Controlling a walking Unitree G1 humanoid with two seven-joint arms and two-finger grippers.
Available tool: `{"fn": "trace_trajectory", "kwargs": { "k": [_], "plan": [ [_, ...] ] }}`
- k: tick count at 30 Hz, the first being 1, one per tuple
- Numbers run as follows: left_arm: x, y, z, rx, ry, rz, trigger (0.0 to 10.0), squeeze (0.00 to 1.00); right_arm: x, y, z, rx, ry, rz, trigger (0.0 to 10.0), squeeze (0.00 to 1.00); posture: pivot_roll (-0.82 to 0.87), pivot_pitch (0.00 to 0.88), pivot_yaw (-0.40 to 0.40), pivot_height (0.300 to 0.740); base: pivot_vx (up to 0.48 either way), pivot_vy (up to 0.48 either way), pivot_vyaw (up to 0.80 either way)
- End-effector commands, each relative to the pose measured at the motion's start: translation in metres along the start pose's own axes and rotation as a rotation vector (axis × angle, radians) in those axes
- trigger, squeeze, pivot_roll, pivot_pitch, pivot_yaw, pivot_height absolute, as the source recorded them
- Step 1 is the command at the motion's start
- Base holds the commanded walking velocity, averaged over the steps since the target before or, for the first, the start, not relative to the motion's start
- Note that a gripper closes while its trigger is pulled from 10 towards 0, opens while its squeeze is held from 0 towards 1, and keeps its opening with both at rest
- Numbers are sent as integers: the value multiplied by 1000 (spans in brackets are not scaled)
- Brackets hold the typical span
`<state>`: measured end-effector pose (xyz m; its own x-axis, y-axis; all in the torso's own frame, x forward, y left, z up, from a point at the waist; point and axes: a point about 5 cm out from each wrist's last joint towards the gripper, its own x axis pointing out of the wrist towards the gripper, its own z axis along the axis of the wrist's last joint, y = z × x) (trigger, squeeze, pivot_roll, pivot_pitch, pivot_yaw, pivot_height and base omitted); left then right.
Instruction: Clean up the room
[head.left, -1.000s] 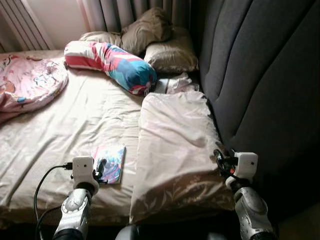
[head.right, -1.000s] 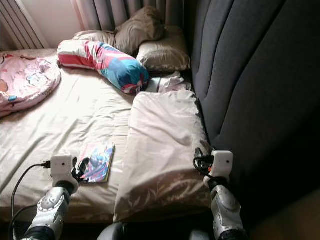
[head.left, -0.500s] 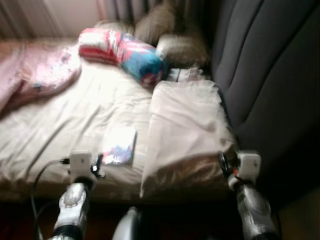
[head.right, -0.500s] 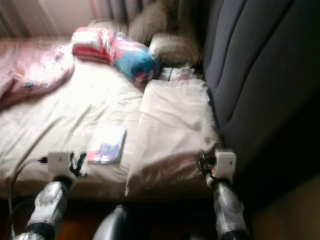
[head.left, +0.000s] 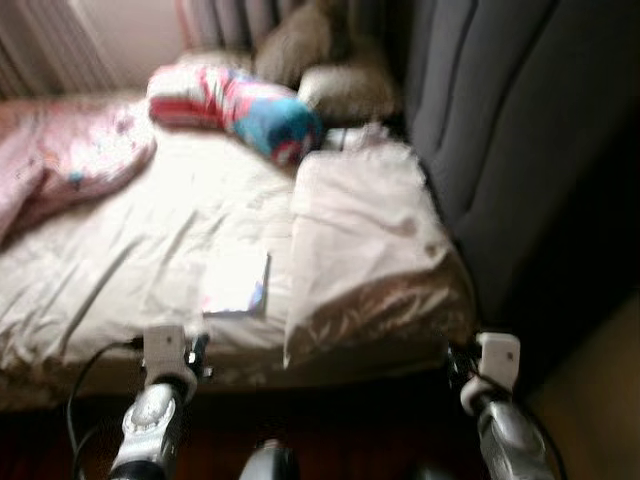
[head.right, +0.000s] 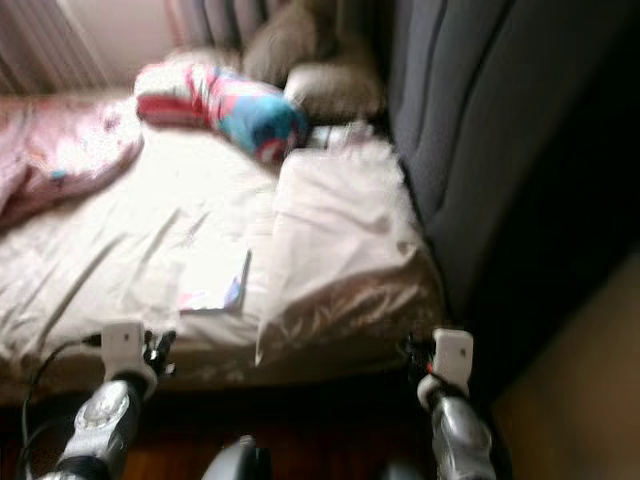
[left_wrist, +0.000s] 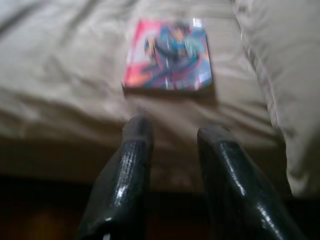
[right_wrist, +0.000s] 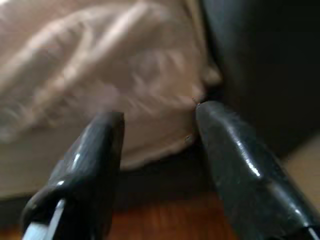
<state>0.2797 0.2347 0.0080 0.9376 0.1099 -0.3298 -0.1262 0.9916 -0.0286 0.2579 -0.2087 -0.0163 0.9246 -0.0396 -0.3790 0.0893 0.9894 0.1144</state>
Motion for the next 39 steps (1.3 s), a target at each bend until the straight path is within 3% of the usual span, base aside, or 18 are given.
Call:
{"fn": "trace_trajectory", "kwargs": {
  "k": [1, 4, 8, 13, 19, 23, 26, 29, 34, 38, 39],
  "plan": [
    [-3, 3, -10, -26, 58, 15, 10000, 0, -5, -3, -15, 28, 81, -33, 10000, 0, -130, 25, 57, 653, 0, 0, 0],
    [-7, 2, -22, -34, 122, 10, 10000, 0, -11, -8, -28, 43, 155, -68, 10000, 0, -134, 5, 60, 653, 0, 0, 0],
    [-12, 0, -37, -48, 214, 9, 10000, 0, -25, -11, -58, 55, 340, -104, 10000, 0, -125, 0, 63, 658, 0, 0, 0],
    [-21, 0, -56, -31, 321, 12, 10000, 0, -38, -6, -80, 100, 447, -104, 10000, 0, -134, 0, 70, 688, 0, 0, 0],
    [-32, -1, -73, -41, 390, 19, 10000, 0, -47, -3, -91, 104, 488, -105, 10000, 0, -145, 0, 76, 713, 0, 0, 0],
    [-37, -4, -81, -31, 437, 11, 10000, 0, -57, -3, -102, 51, 543, -78, 10000, 0, -145, 0, 72, 738, 0, 0, 0],
    [-42, -2, -88, -10, 475, 9, 10000, 0, -61, -9, -105, 56, 557, -92, 10000, 0, -148, 0, 73, 740, 0, 0, 0],
    [-52, 6, -98, 28, 529, 5, 10000, 0, -60, -9, -104, -42, 577, -39, 10000, 0, -155, 0, 75, 740, 0, 0, 0],
    [-64, 22, -106, 35, 571, 31, 10000, 0, -57, -12, -99, -2, 549, -48, 10000, 0, -165, 0, 84, 740, 0, 0, 0],
    [-74, 38, -112, 47, 611, 53, 10000, 0, -62, -14, -104, 34, 580, -58, 10000, 0, -176, 0, 95, 740, 0, 0, 0],
    [-78, 44, -113, 38, 616, 70, 10000, 0, -66, -15, -108, 7, 596, -48, 10000, 0, -177, 0, 94, 740, 0, 0, 0]
  ]
}}
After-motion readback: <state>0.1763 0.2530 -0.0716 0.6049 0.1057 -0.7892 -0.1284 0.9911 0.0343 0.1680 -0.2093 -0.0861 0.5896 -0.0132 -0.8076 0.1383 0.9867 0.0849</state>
